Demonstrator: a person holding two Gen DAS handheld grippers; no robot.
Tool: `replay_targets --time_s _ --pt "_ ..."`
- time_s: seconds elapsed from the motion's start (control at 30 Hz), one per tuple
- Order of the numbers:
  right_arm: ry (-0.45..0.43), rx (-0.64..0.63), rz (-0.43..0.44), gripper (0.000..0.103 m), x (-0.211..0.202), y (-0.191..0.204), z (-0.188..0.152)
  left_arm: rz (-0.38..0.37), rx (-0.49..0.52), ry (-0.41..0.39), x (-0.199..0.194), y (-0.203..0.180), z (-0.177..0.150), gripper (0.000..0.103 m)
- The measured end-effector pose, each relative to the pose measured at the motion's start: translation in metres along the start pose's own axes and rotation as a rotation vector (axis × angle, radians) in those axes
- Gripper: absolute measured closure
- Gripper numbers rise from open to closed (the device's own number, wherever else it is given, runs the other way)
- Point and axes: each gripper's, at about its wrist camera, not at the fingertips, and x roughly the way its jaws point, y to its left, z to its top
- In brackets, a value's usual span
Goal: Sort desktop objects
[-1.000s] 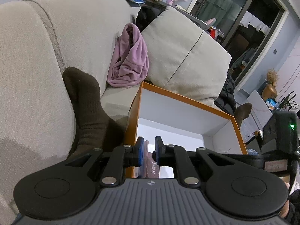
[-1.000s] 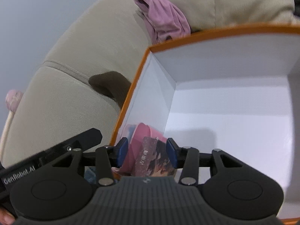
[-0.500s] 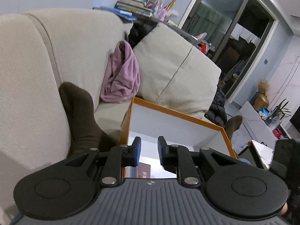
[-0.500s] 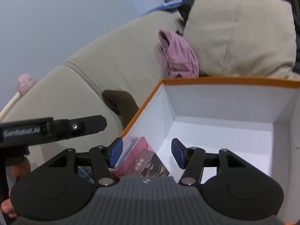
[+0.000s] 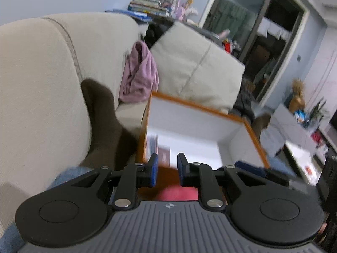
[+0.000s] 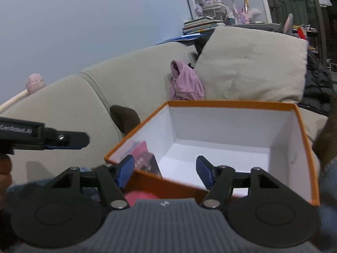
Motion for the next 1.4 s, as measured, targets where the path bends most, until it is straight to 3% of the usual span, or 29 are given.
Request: replay_targets --time_s 0.27,0.47,0.57,0.7,0.83,1.0,1.13,1.4 --pt "0.03 -0.009 -0.016 0.036 -0.052 0.006 -0.026 0.021 0.103 0.154 -0.015 -0.025 -0.04 0.082" --pt "0.139 -0.059 -0.014 0.036 -0.074 0.017 -0.046 0.014 0.178 0.287 -0.028 -0.047 -0.069 0.066" --pt "0.232 -0.052 -0.01 0.036 -0.077 0.016 -0.061 0.009 0.212 0.325 -0.037 -0.058 -0.086 0.049" --pt "0.311 -0.054 -0.029 0.037 -0.083 0.015 -0.08 0.009 0.236 0.392 -0.041 -0.067 -0.104 0.049" --pt "0.366 -0.035 -0.041 0.037 -0.089 0.012 -0.092 0.023 0.233 0.441 -0.042 -0.067 -0.121 0.049" --pt "0.455 0.05 0.028 0.038 -0.091 0.005 -0.109 -0.001 0.216 0.522 -0.037 -0.066 -0.14 0.047" --pt "0.533 0.094 0.047 0.046 -0.085 0.003 -0.124 -0.014 0.178 0.57 -0.028 -0.065 -0.151 0.044" --pt "0.59 0.142 0.018 0.046 -0.073 -0.004 -0.135 0.059 0.119 0.615 0.006 -0.062 -0.161 0.043"
